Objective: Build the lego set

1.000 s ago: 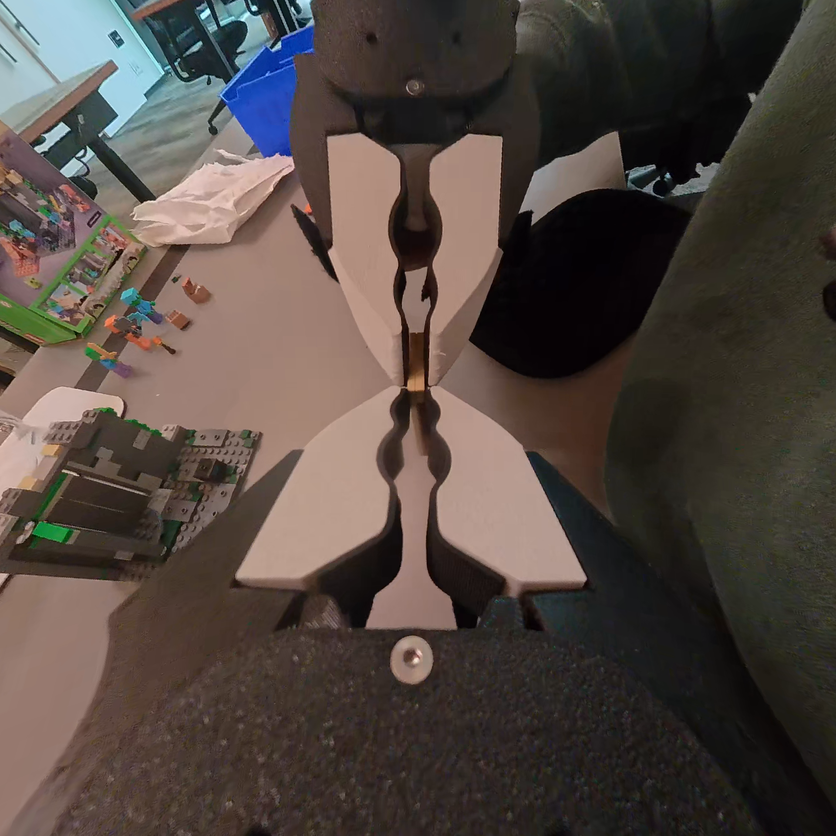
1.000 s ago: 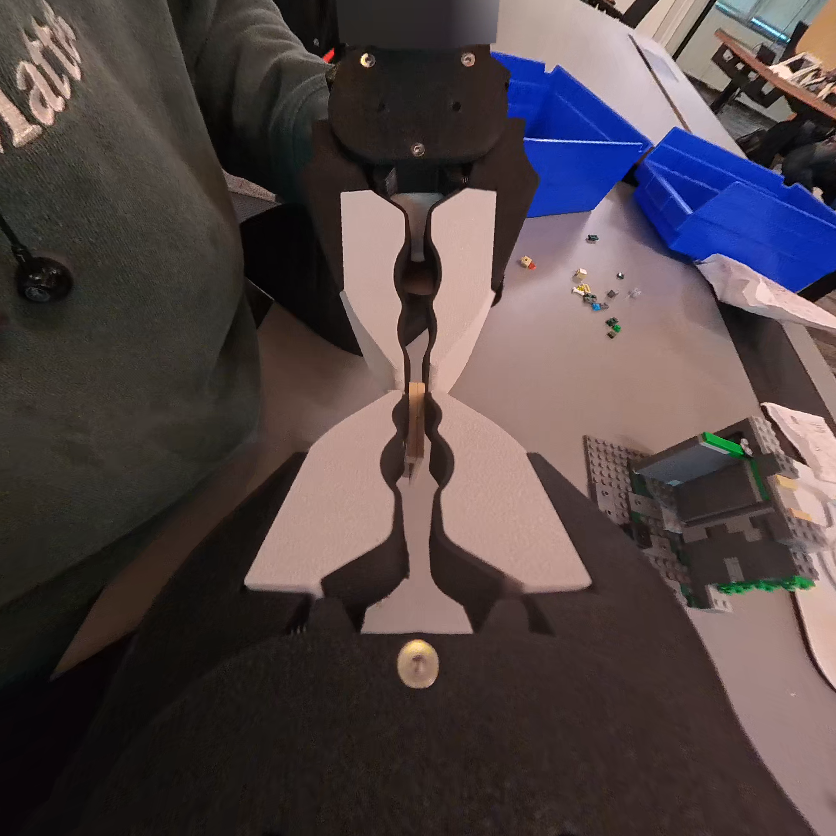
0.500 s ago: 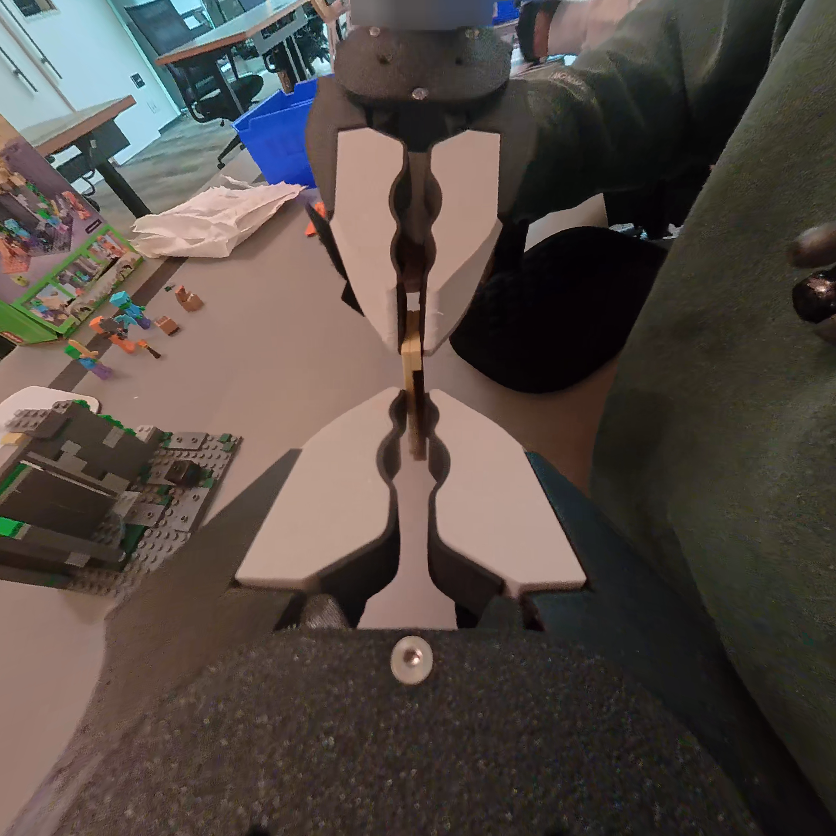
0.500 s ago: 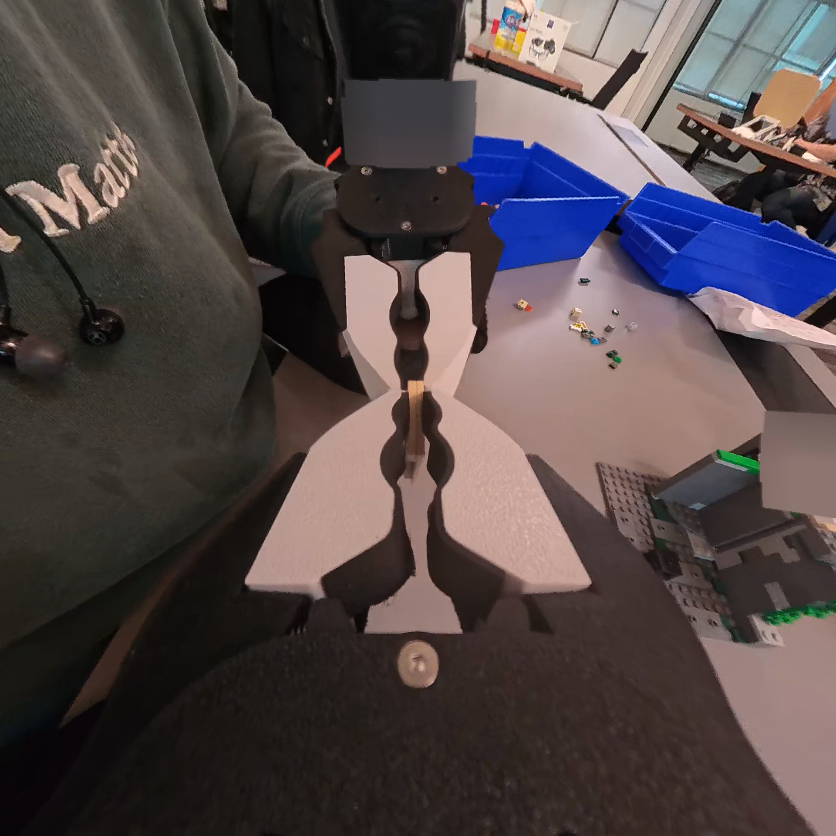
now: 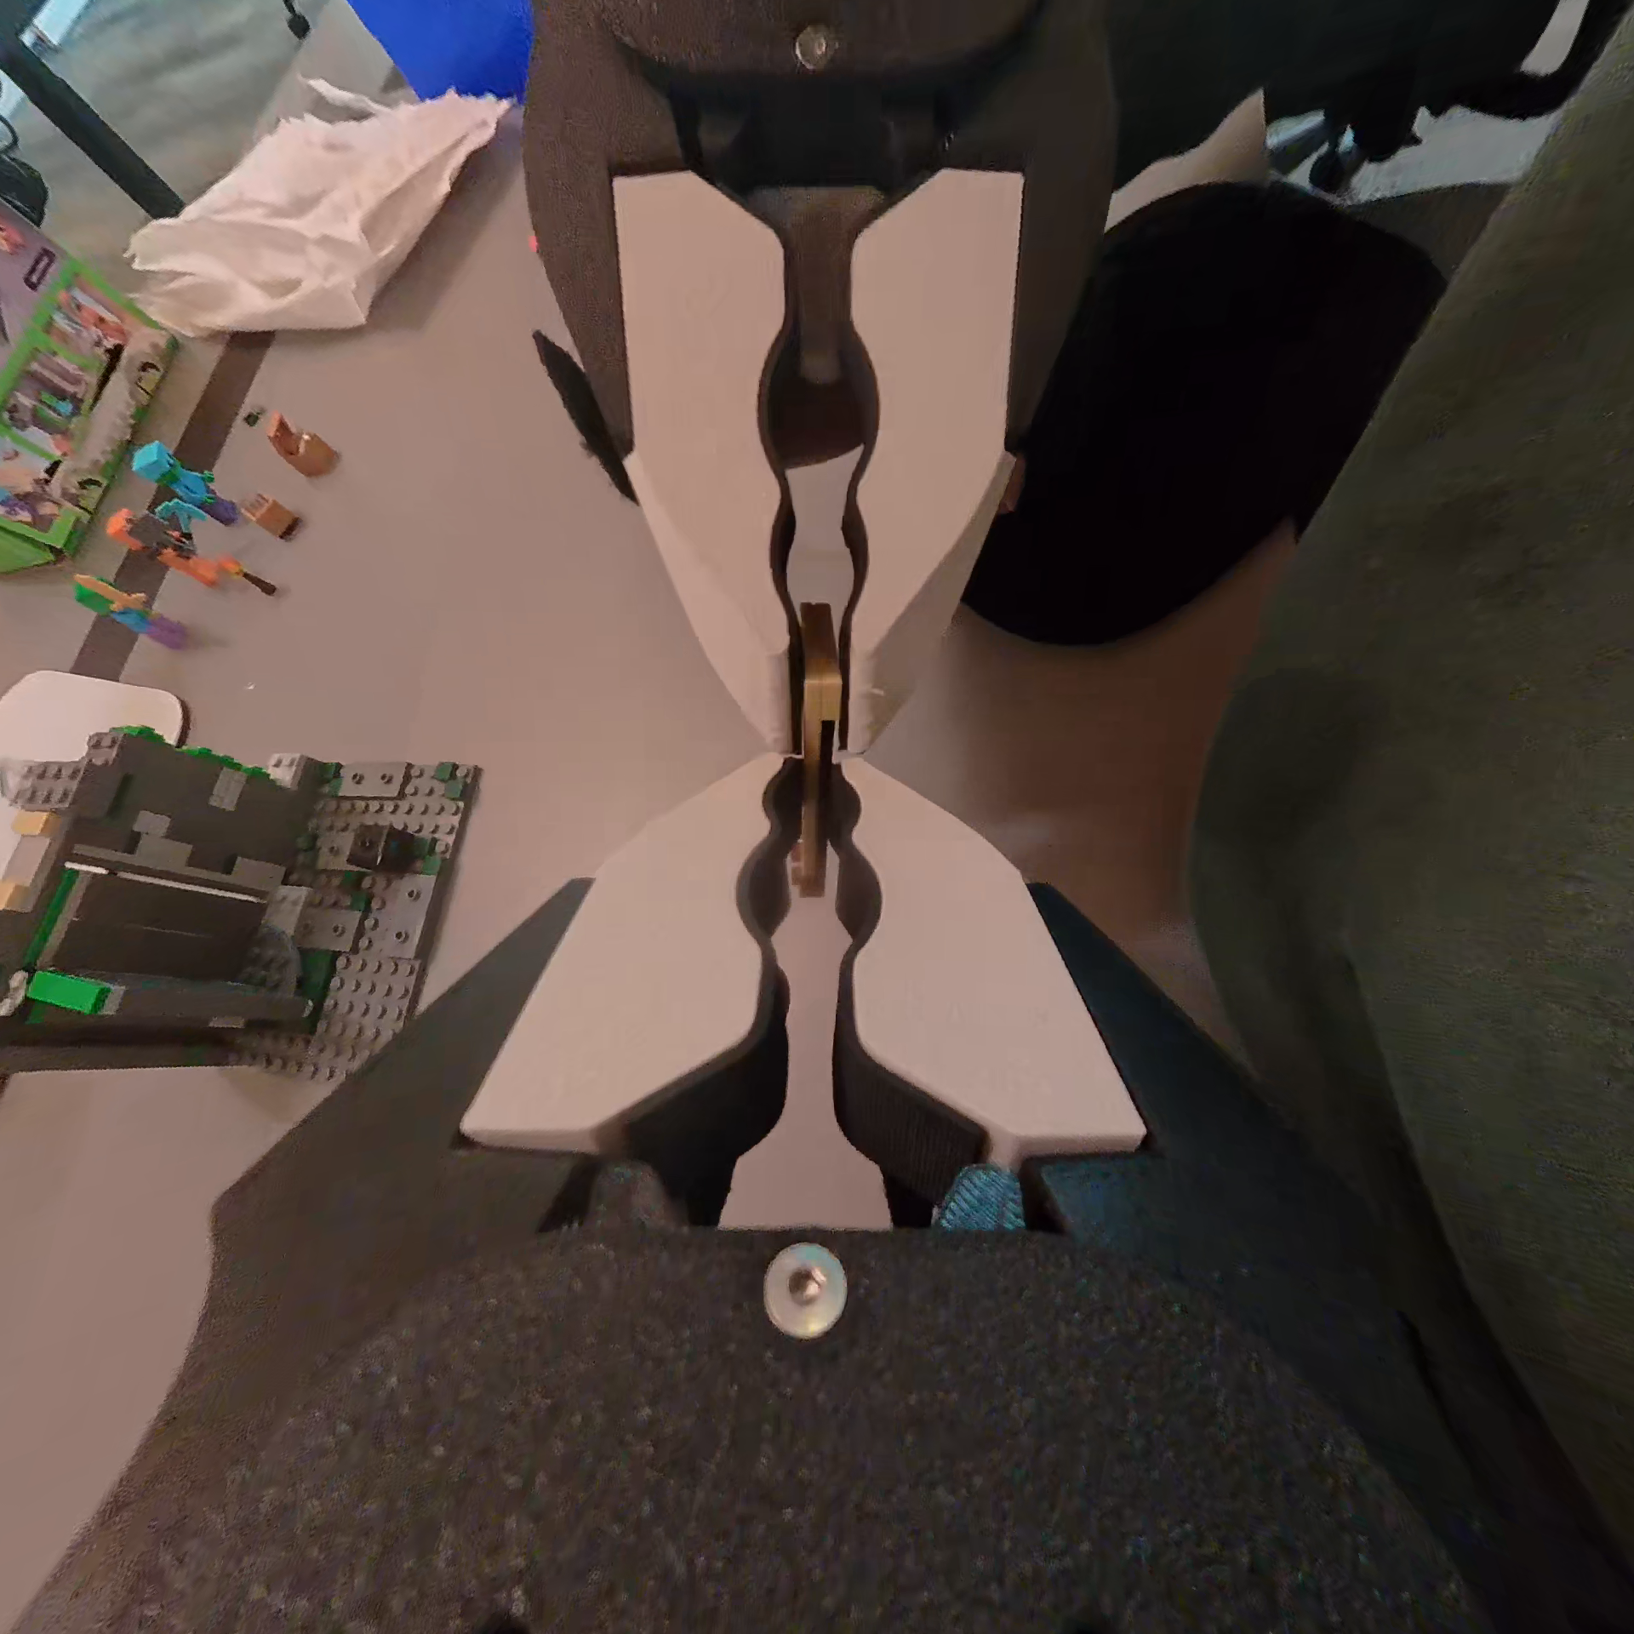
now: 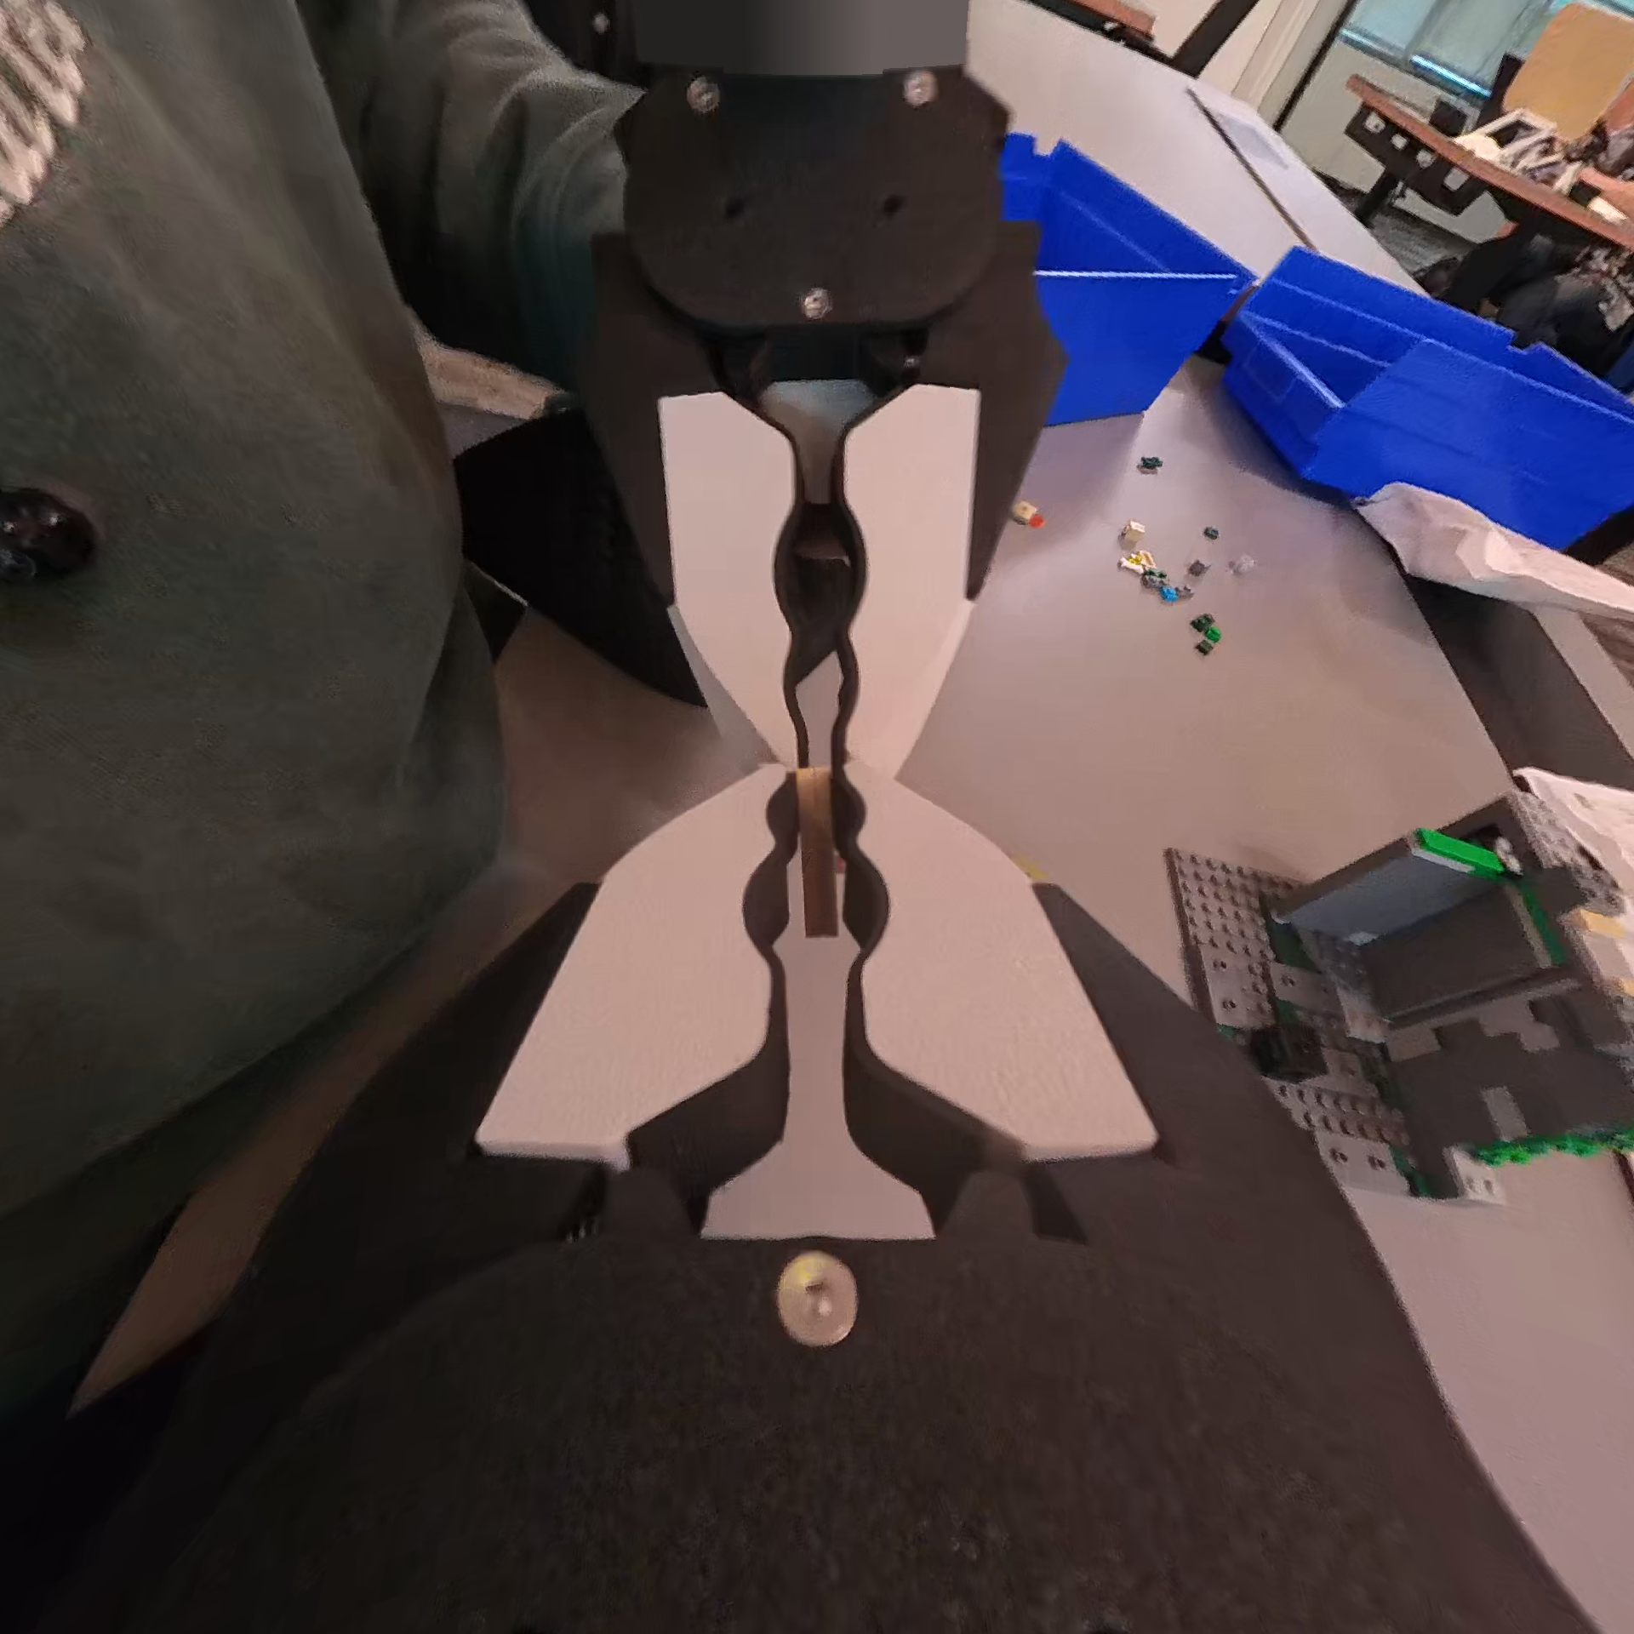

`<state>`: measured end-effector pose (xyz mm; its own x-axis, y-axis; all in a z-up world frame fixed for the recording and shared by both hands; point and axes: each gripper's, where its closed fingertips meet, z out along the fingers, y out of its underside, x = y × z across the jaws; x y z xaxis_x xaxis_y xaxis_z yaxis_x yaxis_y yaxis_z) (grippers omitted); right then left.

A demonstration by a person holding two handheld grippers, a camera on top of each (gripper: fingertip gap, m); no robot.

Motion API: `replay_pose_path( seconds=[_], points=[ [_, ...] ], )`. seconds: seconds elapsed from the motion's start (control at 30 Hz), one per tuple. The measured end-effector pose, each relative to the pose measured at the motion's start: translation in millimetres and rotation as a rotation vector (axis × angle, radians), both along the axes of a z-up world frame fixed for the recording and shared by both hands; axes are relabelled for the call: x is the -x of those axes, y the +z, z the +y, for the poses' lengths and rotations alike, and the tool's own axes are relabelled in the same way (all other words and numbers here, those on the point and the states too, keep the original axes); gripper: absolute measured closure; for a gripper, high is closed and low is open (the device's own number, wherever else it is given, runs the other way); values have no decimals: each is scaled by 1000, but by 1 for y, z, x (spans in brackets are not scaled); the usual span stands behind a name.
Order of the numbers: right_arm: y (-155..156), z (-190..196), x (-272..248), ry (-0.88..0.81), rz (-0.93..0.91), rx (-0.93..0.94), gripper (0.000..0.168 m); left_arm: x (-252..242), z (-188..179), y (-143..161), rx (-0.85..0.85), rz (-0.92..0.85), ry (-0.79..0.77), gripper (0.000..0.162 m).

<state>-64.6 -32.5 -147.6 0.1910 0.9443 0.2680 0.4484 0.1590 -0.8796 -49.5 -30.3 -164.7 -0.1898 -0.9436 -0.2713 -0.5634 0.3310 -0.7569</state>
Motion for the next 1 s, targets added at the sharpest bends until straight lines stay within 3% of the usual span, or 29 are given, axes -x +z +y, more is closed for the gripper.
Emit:
replay_pose_path(
  seconds=[0.3,0.37,0.43,0.53,0.63,0.77,1.0],
  points=[
    [6,1,-3,12,84,33,162,-3,-2,4,31,-80,-17,155],
    [13,-2,-5,43,173,73,162,-4,0,5,39,-105,-8,142],
    [20,-4,-8,63,257,104,162,-5,-3,6,72,-134,-15,138],
    [29,-5,-12,84,366,142,162,-10,-7,13,103,-197,-16,154],
    [35,-7,-15,104,411,134,162,-13,-7,20,118,-219,-12,156],
    [30,-8,-17,93,380,117,162,-12,-6,17,75,-152,0,155],
    [7,-3,-16,4,80,-21,151,-7,-1,6,12,-25,32,156]
  ],
)
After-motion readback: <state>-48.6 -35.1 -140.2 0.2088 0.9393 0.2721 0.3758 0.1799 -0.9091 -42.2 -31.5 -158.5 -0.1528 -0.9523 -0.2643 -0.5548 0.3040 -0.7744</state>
